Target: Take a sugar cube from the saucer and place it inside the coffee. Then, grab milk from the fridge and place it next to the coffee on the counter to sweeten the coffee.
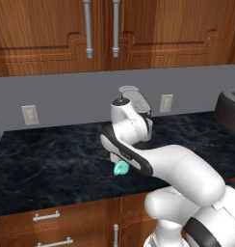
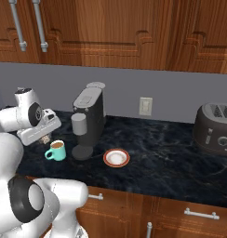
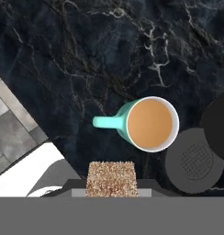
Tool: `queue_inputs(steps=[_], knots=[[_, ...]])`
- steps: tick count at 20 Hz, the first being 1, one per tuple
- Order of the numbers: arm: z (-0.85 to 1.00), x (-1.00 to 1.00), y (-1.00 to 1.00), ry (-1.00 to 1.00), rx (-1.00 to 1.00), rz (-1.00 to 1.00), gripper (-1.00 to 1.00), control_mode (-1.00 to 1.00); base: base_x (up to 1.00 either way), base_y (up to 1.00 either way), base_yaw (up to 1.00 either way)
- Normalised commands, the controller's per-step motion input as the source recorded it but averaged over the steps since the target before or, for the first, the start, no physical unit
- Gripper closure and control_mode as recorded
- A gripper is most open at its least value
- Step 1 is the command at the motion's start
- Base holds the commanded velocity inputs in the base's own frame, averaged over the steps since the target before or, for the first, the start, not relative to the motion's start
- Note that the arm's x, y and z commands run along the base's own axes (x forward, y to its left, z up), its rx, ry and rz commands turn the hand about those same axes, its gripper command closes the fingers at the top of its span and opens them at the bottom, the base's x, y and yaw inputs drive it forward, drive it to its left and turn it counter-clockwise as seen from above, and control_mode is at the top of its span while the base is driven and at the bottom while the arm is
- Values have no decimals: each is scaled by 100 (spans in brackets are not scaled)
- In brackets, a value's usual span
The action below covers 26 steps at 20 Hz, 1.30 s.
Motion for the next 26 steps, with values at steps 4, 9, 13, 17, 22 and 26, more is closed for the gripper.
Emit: queue_inputs(steps=[4,9,13,17,22,26], knots=[[-33,10,0,0,0,-2,100,-100,0,0,0],[-26,25,0,0,0,-3,100,-100,0,0,0],[-12,51,0,0,0,-6,100,-100,0,0,0],[-3,43,0,0,0,-6,100,-100,0,0,0],[-15,29,0,0,0,-4,100,-100,0,0,0],[-11,3,-1,0,0,-2,-100,-100,0,0,0]])
